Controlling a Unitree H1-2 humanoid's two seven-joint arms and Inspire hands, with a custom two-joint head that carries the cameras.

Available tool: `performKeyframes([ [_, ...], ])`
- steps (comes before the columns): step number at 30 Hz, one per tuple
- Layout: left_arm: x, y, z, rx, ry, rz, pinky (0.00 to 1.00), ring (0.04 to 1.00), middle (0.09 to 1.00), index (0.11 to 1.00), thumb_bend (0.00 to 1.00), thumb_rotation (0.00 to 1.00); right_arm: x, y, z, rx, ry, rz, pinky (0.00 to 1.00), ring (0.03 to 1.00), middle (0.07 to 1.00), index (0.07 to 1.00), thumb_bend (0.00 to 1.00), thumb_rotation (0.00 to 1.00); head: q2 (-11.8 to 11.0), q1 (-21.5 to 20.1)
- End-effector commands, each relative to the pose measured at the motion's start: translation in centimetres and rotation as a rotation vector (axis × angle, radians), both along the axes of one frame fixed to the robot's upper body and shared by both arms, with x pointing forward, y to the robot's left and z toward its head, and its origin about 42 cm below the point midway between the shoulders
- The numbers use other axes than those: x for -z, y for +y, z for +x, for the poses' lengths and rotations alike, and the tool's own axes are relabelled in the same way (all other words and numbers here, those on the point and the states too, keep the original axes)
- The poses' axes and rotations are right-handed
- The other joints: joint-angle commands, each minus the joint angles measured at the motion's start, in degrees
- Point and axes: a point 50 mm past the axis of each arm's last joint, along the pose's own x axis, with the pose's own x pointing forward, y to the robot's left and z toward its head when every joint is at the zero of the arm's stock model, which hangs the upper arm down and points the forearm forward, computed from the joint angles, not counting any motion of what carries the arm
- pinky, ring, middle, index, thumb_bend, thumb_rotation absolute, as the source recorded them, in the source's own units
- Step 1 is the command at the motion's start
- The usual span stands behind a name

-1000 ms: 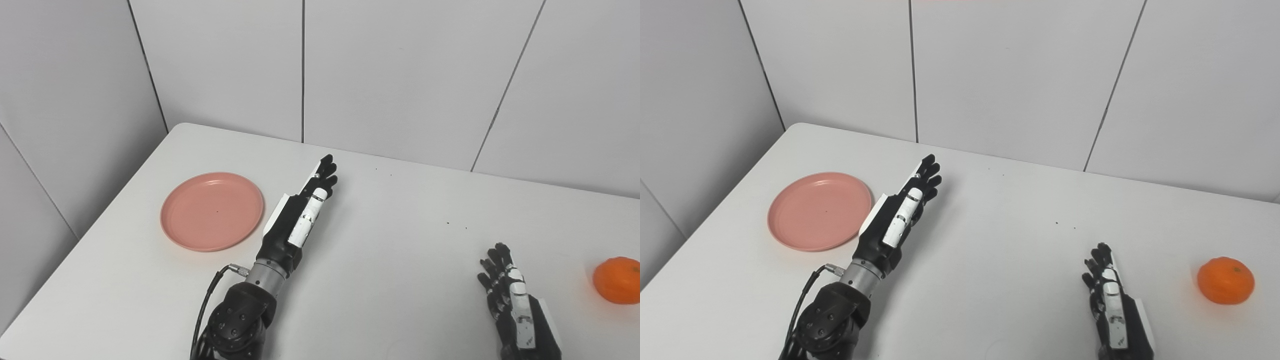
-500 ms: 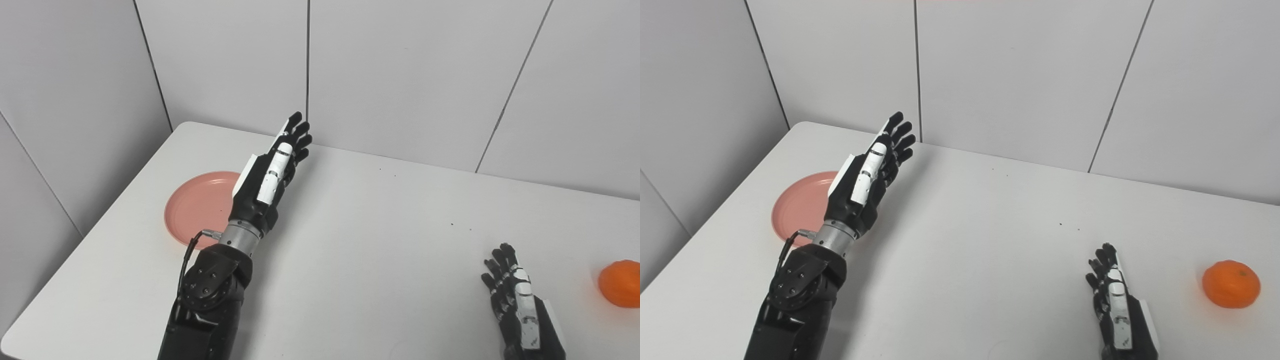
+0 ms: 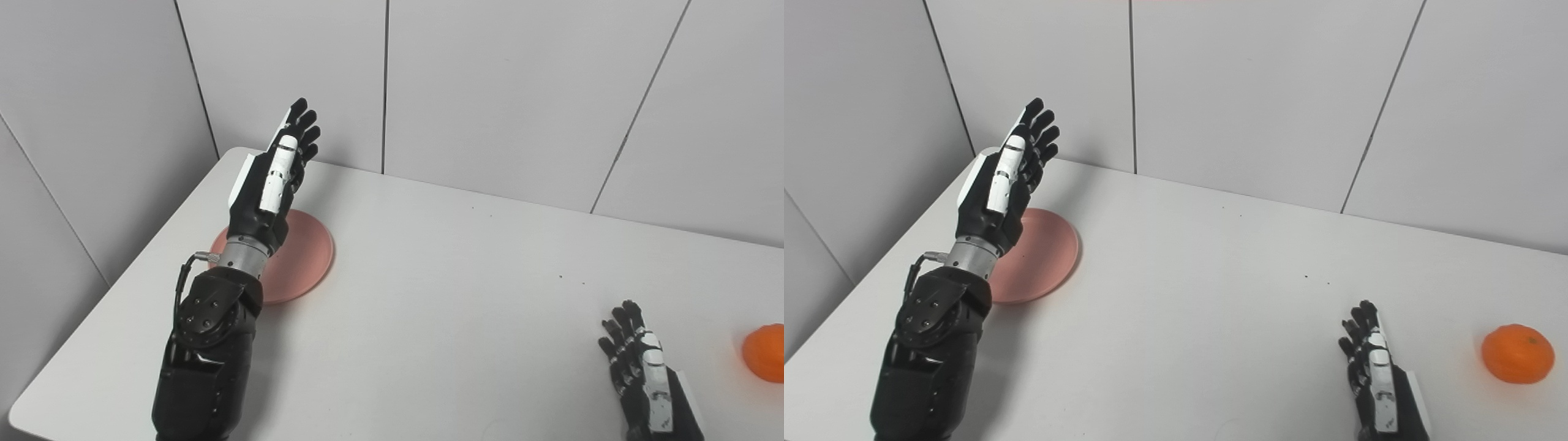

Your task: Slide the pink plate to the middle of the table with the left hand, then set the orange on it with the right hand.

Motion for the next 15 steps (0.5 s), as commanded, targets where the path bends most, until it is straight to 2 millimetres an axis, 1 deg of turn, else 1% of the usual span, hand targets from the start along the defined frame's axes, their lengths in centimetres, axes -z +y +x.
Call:
performKeyframes([
  [1,-2.1,1.0,0.2,-0.006,-0.062,0.009,0.98,0.969,0.987,0.967,0.37,1.0,-1.5,-0.2,0.6,-0.001,-0.06,-0.001,1.0,1.0,1.0,1.0,0.31,1.0,0.07,0.01],
  [7,-1.9,3.0,-0.1,-0.016,-0.041,-0.025,0.97,0.968,0.973,0.96,0.39,1.0,-1.6,-0.2,0.6,-0.008,-0.066,-0.008,1.0,1.0,1.0,1.0,0.3,1.0,-0.03,0.21],
  [12,-1.6,4.6,-0.4,-0.053,-0.022,-0.031,0.98,0.965,0.971,0.963,0.36,1.0,-1.7,-0.2,0.5,-0.001,-0.062,-0.015,1.0,1.0,1.0,1.0,0.3,1.0,0.08,0.39],
  [15,-1.4,5.8,-0.4,-0.072,-0.009,-0.023,0.98,0.974,0.977,0.967,0.37,1.0,-1.8,-0.2,0.5,0.006,-0.059,-0.007,1.0,1.0,1.0,1.0,0.29,1.0,0.18,0.39],
])
